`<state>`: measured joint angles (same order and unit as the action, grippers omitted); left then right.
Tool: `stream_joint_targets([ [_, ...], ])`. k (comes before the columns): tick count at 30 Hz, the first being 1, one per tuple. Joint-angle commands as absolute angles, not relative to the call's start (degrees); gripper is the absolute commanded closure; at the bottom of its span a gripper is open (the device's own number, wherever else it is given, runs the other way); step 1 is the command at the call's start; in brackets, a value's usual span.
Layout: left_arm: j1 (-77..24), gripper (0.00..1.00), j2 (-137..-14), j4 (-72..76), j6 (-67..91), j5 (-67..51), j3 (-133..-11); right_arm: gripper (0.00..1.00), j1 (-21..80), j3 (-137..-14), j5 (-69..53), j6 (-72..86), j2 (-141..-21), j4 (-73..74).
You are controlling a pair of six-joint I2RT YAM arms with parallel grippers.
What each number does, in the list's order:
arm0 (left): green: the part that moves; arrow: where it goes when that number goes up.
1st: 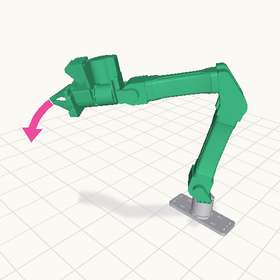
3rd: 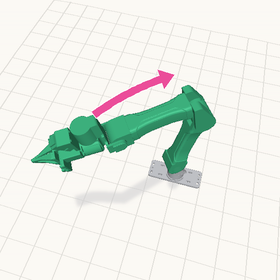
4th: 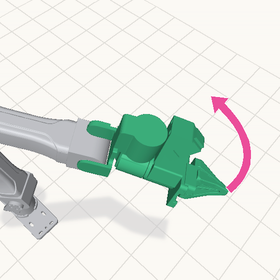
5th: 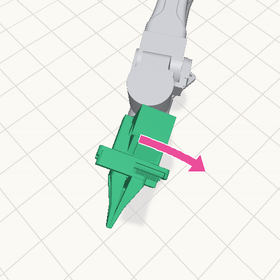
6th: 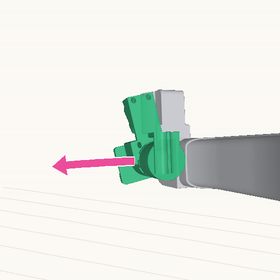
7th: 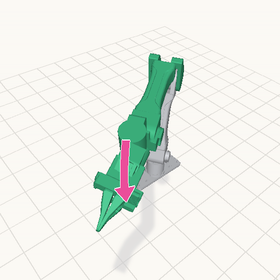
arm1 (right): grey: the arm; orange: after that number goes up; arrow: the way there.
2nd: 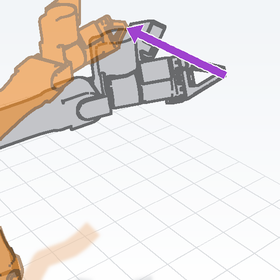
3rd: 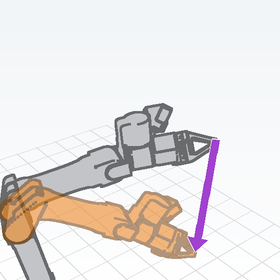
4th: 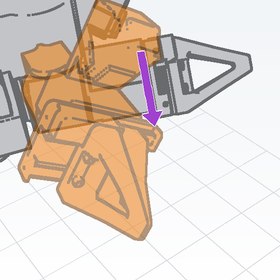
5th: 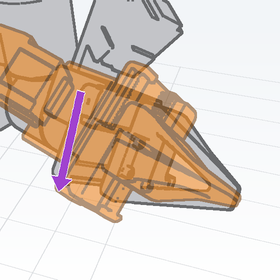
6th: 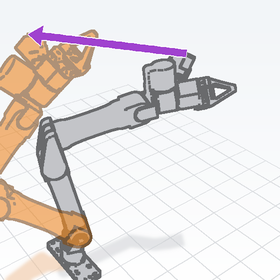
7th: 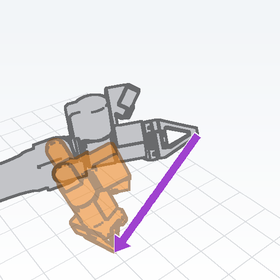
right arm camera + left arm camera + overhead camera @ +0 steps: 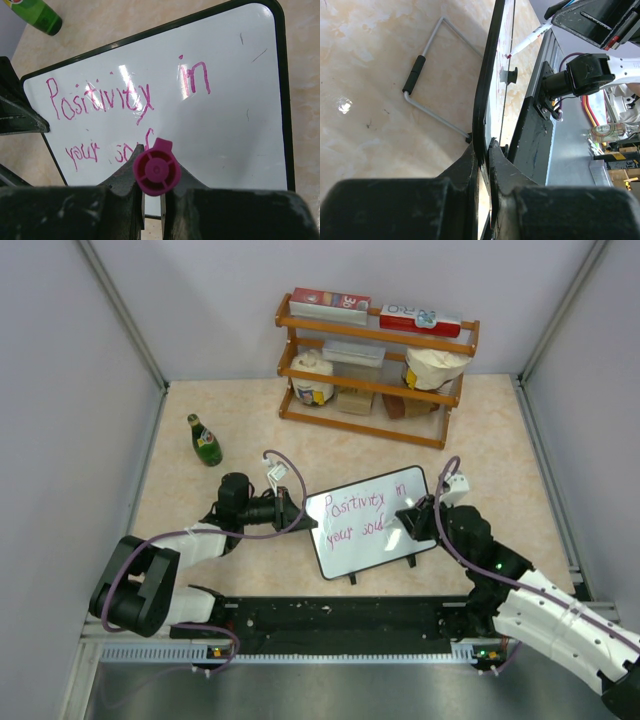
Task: Write a sentence on the whiteboard
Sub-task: Write a sentence on the whiteboard, then put down the whiteboard marker without the cap at the center of the board.
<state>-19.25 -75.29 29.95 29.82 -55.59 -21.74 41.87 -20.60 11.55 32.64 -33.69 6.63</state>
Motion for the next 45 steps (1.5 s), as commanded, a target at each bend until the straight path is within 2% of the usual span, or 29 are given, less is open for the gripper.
stream_joint_targets([
  [1, -19.5, 1.0, -75.8, 28.7, 24.7, -51.3, -21.4, 1.0, 41.1, -19.0, 13.4, 31.6, -33.5, 10.6],
  [24, -19.5, 1.0, -75.5, 28.5, 24.5, -51.1, -21.3, 1.0, 41.1, -25.1, 16.3, 31.2, -30.2, 11.3],
  [43, -19.5, 1.0, -73.2, 27.1, 23.6, -49.6, -21.0, 1.0, 41.1, -27.9, 13.4, 31.5, -25.1, 14.6],
  [45, -19.5, 0.96, -72.4, 26.5, 23.3, -49.0, -20.9, 1.0, 41.1, -27.7, 13.6, 31.5, -24.4, 15.2],
])
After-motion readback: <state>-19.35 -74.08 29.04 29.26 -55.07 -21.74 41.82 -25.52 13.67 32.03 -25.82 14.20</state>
